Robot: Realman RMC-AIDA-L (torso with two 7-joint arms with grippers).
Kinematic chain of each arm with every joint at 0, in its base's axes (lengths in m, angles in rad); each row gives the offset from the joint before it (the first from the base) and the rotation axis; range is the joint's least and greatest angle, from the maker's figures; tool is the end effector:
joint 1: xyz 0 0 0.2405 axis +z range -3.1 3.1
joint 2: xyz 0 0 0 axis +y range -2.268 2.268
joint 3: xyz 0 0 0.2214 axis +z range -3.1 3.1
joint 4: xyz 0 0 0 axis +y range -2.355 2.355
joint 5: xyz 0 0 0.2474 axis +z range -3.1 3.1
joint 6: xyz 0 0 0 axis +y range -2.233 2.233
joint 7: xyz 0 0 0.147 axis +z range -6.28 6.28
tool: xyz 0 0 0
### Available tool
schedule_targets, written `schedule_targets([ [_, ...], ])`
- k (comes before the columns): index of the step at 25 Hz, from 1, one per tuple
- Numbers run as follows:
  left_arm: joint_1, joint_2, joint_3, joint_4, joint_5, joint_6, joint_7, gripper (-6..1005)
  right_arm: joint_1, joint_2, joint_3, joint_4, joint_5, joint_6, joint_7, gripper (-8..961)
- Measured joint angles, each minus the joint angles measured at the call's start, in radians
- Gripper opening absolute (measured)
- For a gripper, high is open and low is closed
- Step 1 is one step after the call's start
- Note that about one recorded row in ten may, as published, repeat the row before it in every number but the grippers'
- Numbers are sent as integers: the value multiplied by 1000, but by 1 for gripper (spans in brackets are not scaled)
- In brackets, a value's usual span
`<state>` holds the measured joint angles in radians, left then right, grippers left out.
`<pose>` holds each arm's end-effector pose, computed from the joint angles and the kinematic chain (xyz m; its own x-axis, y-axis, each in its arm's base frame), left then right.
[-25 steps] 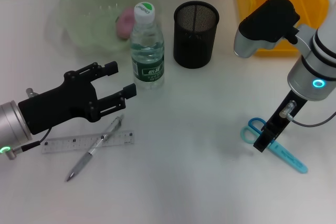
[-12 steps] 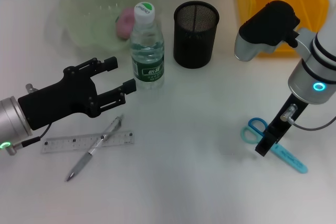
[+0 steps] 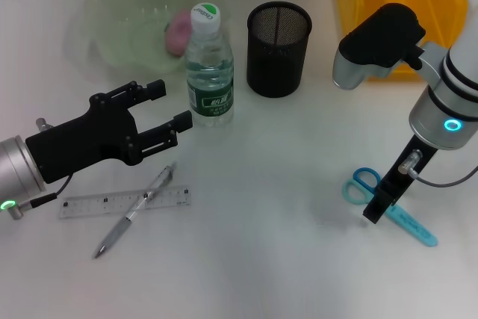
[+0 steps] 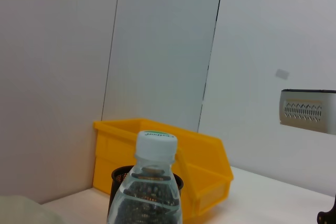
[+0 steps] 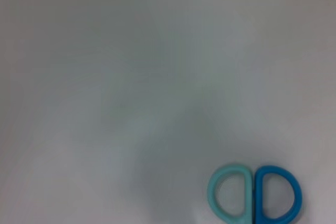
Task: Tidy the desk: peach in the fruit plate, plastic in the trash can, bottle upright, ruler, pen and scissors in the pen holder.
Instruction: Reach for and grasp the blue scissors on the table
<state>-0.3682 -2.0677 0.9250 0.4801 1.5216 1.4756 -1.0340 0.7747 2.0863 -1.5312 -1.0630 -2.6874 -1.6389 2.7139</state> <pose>-0.2829 0.3122 -0.0093 0.7104 0.1822 0.6798 0.4747 -0.8372 -0.2716 0.1584 0.3591 -0.0333 0.5315 -0.6970 0.4814 -0.5553 -0.7158 -0.4233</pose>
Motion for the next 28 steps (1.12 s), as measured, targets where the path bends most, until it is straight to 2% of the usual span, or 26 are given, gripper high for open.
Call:
schedule_targets([
  [28, 5, -2, 0, 0, 0, -3, 0, 727, -8, 0, -1, 4, 0, 4, 4, 723],
])
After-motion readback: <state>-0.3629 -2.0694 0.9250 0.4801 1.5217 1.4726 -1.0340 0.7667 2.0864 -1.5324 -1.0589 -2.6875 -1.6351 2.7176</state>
